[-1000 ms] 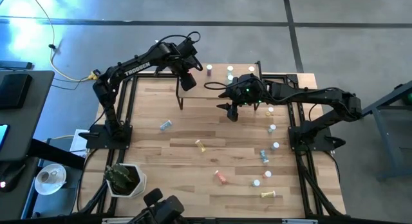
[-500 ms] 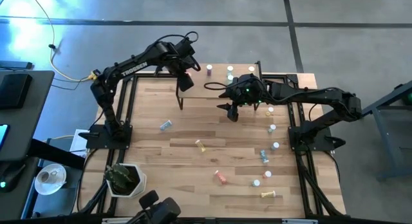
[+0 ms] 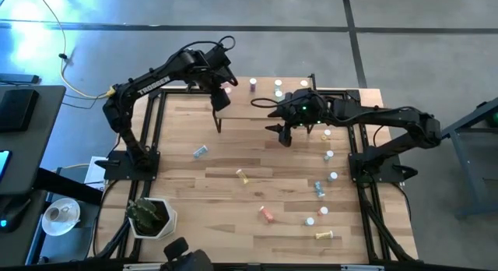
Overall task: Pick and place medicine bottles onto shelf by color
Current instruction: Put the yellow pill bottle on the shelf aligned with the other yellow pill bottle
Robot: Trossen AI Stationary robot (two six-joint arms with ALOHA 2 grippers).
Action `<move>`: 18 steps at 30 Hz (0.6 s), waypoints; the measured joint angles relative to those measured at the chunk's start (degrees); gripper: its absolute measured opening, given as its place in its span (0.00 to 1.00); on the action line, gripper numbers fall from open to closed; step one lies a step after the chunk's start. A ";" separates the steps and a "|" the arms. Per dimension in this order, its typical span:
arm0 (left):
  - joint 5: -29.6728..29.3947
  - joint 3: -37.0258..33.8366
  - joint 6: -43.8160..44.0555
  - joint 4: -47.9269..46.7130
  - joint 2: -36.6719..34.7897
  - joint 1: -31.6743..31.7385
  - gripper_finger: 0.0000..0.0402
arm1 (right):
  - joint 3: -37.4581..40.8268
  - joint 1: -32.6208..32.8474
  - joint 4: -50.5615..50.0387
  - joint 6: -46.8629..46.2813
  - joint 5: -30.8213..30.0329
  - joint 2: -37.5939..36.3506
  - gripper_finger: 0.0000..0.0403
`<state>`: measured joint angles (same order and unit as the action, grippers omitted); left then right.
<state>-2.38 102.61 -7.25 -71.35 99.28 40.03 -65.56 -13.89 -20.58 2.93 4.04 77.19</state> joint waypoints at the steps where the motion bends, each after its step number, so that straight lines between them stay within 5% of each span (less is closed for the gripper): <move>1: 0.07 0.00 0.00 0.00 -0.37 -0.46 0.39 | 0.00 -0.10 -0.48 0.25 -0.31 -0.74 0.52; 7: 0.20 -0.76 -0.46 3.24 -2.33 -3.76 0.39 | 0.00 -0.37 -4.85 1.55 -5.16 -5.52 0.52; 18: 0.84 -13.52 1.52 14.79 -8.55 -12.13 0.39 | 4.28 -0.37 -9.99 4.80 -5.58 -11.37 0.52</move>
<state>-1.54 89.08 -5.73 -56.56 90.73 27.90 -61.28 -14.26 -30.57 7.73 -1.54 65.82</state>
